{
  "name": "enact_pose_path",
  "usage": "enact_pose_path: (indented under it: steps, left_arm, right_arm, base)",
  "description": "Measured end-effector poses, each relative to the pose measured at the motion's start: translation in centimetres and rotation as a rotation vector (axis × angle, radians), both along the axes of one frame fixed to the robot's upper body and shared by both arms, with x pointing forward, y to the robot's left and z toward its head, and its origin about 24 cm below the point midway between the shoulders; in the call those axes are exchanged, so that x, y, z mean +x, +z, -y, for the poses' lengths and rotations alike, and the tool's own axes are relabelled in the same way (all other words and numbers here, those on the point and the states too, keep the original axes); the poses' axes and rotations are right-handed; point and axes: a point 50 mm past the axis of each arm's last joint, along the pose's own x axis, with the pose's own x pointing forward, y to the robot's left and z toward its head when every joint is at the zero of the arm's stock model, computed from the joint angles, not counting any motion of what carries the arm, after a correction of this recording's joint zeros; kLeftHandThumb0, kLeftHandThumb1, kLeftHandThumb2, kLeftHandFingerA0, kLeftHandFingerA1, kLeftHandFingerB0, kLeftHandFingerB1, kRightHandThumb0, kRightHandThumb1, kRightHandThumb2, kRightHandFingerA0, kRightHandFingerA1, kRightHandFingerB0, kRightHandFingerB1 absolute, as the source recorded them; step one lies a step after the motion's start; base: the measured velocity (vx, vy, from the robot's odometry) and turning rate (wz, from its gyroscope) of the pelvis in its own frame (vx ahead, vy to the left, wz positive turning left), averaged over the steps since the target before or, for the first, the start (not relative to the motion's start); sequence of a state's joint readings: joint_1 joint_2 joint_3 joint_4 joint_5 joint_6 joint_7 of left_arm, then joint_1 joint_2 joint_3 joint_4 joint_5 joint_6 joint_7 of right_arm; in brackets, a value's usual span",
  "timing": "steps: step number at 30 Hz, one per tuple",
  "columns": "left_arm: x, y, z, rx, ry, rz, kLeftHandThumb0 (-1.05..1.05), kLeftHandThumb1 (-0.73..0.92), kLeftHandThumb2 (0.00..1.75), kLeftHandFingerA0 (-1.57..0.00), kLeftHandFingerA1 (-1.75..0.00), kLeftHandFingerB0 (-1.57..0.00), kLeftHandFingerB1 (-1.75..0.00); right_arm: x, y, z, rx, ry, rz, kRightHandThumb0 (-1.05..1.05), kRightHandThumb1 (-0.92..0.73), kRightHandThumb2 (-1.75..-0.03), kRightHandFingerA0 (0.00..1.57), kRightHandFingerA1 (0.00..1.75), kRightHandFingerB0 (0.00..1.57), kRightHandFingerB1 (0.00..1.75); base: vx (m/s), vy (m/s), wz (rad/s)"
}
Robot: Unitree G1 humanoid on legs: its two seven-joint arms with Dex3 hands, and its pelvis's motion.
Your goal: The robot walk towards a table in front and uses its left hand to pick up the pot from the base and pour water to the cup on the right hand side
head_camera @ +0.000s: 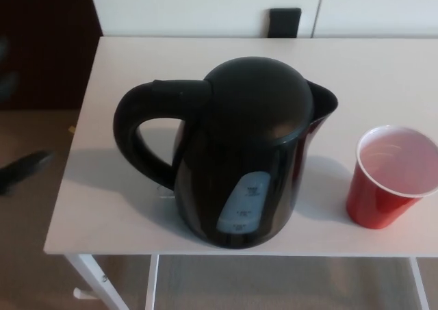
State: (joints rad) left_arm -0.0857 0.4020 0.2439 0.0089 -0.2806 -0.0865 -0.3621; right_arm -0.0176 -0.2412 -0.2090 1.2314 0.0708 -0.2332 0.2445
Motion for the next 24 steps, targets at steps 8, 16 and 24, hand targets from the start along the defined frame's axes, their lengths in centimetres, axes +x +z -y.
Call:
enact_pose_path:
  steps: [8,16,24]
  left_arm:
    - [1.3,-1.6,2.3,0.046,-0.055,-0.116,-0.26,0.21,0.79,-0.01,-0.49,0.00,-0.47]
    - [1.6,-3.0,3.6,0.082,-0.059,-0.187,-0.27,0.21,0.79,-0.01,-0.49,0.00,-0.47]
    - [1.6,-3.4,4.2,0.071,-0.053,-0.203,-0.26,0.23,0.81,0.00,-0.48,0.00,-0.47]
  right_arm:
    - [0.1,0.1,0.1,-0.001,-0.001,0.002,-0.55,-0.17,-0.83,0.75,0.81,0.44,0.71]
    - [0.3,0.1,0.0,0.002,0.001,0.001,-0.59,-0.24,-0.70,0.82,0.77,0.46,0.70]
    - [0.2,0.1,0.1,0.006,-0.007,-0.002,-0.60,-0.17,-0.83,0.79,0.81,0.45,0.71]
  base:
    - [0.00,0.000,0.00]
    - [0.00,0.000,0.00]
    - [0.00,0.000,0.00]
